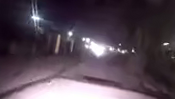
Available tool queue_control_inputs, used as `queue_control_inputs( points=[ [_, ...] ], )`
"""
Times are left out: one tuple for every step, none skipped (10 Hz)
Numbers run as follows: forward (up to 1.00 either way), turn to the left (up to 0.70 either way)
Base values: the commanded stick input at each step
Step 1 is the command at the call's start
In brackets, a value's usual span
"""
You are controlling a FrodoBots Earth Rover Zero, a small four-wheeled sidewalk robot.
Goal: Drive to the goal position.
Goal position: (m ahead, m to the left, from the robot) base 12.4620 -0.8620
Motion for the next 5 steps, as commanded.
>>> queue_control_inputs(
  points=[
    [1.0,0.0],
    [1.0,0.0],
    [1.0,0.0],
    [1.0,0.0],
    [1.0,0.0]
  ],
)
